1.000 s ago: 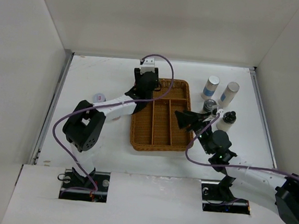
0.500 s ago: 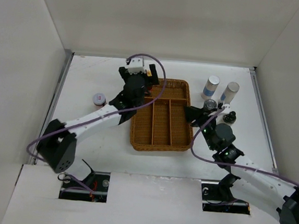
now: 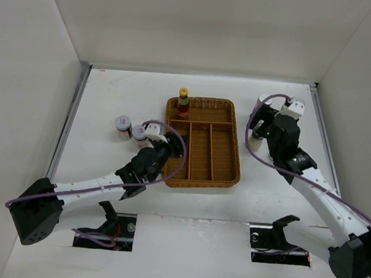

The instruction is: Organize the condiment bottles

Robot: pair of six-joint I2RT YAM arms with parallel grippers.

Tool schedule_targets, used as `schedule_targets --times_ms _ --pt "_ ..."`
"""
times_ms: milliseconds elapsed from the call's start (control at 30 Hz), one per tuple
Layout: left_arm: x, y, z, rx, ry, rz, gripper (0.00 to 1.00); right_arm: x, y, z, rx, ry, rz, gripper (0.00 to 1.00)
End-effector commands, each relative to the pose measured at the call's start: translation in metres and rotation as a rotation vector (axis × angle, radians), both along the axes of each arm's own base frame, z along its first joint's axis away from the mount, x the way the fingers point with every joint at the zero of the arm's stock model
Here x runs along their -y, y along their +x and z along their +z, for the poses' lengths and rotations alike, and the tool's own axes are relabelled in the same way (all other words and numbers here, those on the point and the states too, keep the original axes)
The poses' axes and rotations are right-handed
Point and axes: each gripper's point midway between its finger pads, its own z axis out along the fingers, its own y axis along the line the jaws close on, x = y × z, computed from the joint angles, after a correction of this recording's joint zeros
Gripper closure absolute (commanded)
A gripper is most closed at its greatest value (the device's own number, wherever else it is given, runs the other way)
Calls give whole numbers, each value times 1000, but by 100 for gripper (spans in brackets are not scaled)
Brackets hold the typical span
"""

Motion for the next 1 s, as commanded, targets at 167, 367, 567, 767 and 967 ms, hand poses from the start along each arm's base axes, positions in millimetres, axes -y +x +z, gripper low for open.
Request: schedule_targets --times_ms 167,367,567,767,967 --pt "32 -41 -11 82 -95 -235 48 28 32 -36 -240 -160 -70 1" --pt "42 -62 -20 104 -116 -282 31 34 45 -67 -350 -205 -111 0" --pt "33 -64 -20 104 -124 -239 26 37 45 -94 -432 -230 -138 0" --pt "33 -61 -23 100 -114 -230 26 42 51 -104 -454 -257 -172 25" --pt "32 -57 -29 86 -108 -219 26 34 64 -30 -233 -223 -207 55"
